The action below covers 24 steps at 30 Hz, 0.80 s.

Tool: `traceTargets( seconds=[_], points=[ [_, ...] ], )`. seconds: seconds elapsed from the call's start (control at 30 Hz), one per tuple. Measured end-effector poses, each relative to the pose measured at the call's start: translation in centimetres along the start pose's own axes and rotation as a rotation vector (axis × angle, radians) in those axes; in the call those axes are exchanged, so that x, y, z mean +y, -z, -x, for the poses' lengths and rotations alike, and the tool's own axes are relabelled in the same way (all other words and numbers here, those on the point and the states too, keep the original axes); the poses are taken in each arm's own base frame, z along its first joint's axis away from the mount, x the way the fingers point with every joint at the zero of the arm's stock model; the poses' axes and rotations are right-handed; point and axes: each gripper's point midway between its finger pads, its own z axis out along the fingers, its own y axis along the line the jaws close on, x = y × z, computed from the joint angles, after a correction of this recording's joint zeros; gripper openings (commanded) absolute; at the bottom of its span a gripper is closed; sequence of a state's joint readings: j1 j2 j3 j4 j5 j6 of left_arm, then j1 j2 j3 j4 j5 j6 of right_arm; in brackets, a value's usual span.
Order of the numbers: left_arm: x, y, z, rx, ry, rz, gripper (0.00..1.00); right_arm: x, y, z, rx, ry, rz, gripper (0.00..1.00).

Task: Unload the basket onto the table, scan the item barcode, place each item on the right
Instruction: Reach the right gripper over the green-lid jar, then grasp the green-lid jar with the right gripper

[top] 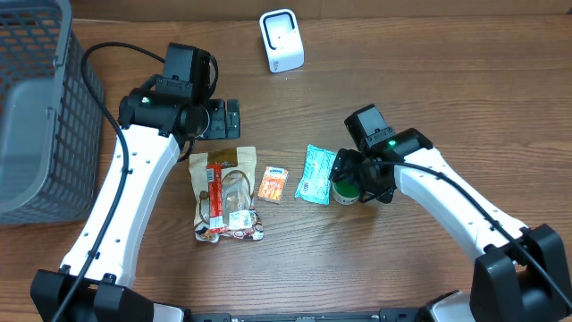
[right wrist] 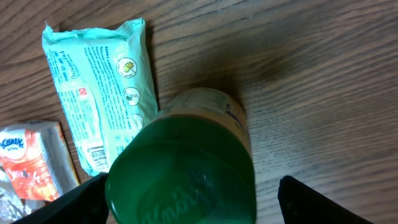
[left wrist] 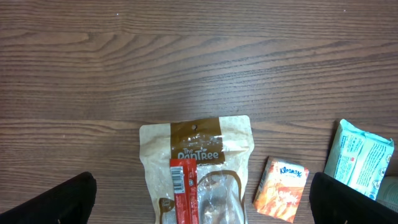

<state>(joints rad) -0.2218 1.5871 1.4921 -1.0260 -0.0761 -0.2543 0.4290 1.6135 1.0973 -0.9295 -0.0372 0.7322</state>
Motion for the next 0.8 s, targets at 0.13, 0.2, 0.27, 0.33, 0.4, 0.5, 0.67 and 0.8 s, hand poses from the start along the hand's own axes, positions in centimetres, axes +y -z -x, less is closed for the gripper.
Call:
traceTargets(
  seconds=[0.13, 0.2, 0.27, 0.33, 0.4, 0.5, 0.67, 0.8],
  points=[
    [0.0, 0.0, 0.0, 0.000, 0.000, 0.000, 1.00, 0.0, -0.4, 0.1, -0.009, 0.000, 0.009, 0.82],
    [0.0, 0.0, 0.0, 0.000, 0.000, 0.000, 1.00, 0.0, -0.5, 0.0, -0.008, 0.003, 0.007, 0.75],
    [0.0, 0.0, 0.0, 0.000, 0.000, 0.000, 1.00, -0.1, -0.5, 0.0, -0.008, 0.004, 0.004, 0.70],
    [0.0, 0.0, 0.0, 0.000, 0.000, 0.000, 1.00, -0.3, -0.5, 0.0, -0.010, 0.001, -0.005, 0.68],
    [0.0, 0.0, 0.0, 0.000, 0.000, 0.000, 1.00, -0.5, -0.5, 0.0, -0.013, 0.000, -0.019, 0.67],
    [0.0, 0.0, 0.0, 0.000, 0.000, 0.000, 1.00, -1.0, -0.4, 0.2, -0.026, 0.019, -0.046, 0.66],
    [0.0, 0.0, 0.0, 0.000, 0.000, 0.000, 1.00, -1.5, -0.4, 0.8, -0.058, 0.129, -0.081, 0.66],
    [0.0, 0.0, 0.0, 0.000, 0.000, 0.000, 0.99, -1.5, -0.3, 1.5, -0.088, 0.252, -0.096, 0.69]
  ],
)
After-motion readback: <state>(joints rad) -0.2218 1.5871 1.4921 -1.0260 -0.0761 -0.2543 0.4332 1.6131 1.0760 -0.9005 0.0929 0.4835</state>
